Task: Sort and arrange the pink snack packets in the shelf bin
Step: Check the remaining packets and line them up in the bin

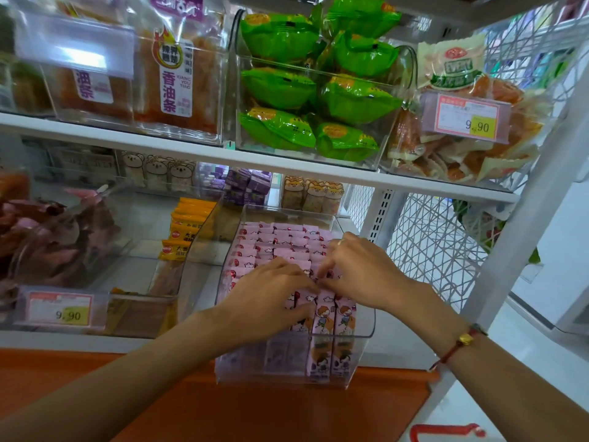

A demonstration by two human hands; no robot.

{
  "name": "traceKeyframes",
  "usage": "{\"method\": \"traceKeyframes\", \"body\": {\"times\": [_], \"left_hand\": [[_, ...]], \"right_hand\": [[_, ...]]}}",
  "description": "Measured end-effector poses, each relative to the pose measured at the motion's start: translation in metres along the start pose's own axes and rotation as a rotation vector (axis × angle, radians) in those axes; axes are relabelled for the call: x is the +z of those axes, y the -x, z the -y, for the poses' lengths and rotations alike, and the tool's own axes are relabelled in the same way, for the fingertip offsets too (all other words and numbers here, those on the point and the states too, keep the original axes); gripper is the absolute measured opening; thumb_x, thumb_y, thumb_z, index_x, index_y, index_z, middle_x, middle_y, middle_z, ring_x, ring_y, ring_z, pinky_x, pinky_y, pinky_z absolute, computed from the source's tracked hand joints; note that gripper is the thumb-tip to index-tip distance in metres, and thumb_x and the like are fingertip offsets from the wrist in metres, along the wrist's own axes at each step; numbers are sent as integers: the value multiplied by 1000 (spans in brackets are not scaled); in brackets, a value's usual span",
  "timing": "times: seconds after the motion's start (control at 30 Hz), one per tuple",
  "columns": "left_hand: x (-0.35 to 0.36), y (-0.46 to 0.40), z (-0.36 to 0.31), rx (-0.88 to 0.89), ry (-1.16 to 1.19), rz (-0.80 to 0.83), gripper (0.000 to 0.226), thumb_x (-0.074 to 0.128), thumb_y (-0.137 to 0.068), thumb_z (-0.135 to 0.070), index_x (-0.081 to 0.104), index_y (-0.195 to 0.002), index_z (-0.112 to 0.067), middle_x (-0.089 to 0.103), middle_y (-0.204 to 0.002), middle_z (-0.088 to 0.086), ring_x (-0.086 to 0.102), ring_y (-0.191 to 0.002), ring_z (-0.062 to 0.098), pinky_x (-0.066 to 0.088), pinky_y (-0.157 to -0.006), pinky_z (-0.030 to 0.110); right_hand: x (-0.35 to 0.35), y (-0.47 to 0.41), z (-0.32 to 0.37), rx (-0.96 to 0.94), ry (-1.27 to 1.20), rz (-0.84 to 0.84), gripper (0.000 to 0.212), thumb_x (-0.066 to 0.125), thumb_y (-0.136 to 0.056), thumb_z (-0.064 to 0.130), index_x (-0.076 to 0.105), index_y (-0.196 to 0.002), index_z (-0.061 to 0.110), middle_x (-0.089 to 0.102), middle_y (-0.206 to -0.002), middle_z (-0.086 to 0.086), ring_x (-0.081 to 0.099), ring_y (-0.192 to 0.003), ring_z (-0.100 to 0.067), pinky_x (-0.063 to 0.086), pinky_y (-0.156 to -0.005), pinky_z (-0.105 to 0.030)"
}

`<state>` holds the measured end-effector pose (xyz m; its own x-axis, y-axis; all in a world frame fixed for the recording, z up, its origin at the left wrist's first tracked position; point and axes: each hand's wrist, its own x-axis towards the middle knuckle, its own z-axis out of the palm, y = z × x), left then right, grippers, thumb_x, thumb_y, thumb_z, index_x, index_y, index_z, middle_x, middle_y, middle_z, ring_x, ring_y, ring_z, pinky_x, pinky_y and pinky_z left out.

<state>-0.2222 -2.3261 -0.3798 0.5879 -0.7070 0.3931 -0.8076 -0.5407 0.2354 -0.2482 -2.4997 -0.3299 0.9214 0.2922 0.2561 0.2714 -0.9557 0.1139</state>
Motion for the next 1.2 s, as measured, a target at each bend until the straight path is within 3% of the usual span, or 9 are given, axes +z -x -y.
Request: {"method": "traceKeyframes", "body": {"times": [0.27,0.33,0.43,0.53,0.67,0.83,0.97,1.1,1.2], "left_hand": [[2,0,1,49,-45,32,30,50,-94,-42,59,-122,-35,57,-124,-12,38,-113,5,35,-97,27],[2,0,1,49,-62,51,31,50,-94,-43,58,-123,-35,55,-126,-13,38,-116,6,34,-99,27],[-2,-2,-1,-18,28,30,29,53,-94,-39,60,-121,-33,58,-125,-13,46,-113,4,40,-95,25],[-9,-5,-5,-256,352,-166,18,52,-95,-37,62,-108,-29,64,-109,-13,62,-88,3,56,-74,27],[-19,-5,-8,-417,592,-403,37,42,-84,-62,51,-100,-30,62,-97,-13,61,-82,-3,50,-66,21],[-21,1,-6,-349,585,-387,43,68,-80,-47,45,-115,-36,52,-115,-16,56,-98,-1,54,-78,29],[-18,2,-3,-334,484,-407,40,71,-83,-32,46,-114,-35,49,-116,-19,53,-100,0,54,-82,32],[-21,1,-7,-241,152,-475,43,73,-77,-41,51,-113,-30,40,-119,-19,36,-110,-2,33,-72,7],[-23,1,-13,-208,171,-466,42,75,-77,-40,55,-112,-30,50,-104,-23,50,-95,-1,35,-69,6]], "right_hand": [[8,3,1,37,18,-271,19,52,-94,30,68,-101,20,60,-106,4,47,-102,-12,37,-83,-25],[1,6,1,115,-43,-412,18,49,-97,26,63,-102,17,60,-99,4,51,-89,-8,36,-69,-13],[-12,9,5,276,-281,-659,15,47,-98,25,59,-96,15,55,-83,9,50,-63,4,35,-45,-9],[-15,15,14,426,-724,-875,13,49,-98,24,56,-89,17,59,-80,12,58,-69,7,45,-57,-8],[-11,21,21,635,-1191,-769,12,49,-98,22,56,-90,17,60,-84,5,66,-68,-4,56,-68,-30],[-7,28,22,695,-1565,-641,22,48,-98,15,56,-110,-2,65,-89,-8,68,-64,-7,55,-62,-19],[-7,31,21,683,-1570,-640,23,49,-98,15,56,-109,-3,66,-89,-9,68,-65,-8,54,-61,-16],[-6,33,24,657,-1448,-644,20,50,-97,18,59,-104,1,65,-99,-13,68,-75,-10,56,-68,-20],[-7,32,28,615,-1340,-638,19,51,-97,23,61,-100,7,66,-99,-9,68,-87,-15,57,-76,-26]]}}
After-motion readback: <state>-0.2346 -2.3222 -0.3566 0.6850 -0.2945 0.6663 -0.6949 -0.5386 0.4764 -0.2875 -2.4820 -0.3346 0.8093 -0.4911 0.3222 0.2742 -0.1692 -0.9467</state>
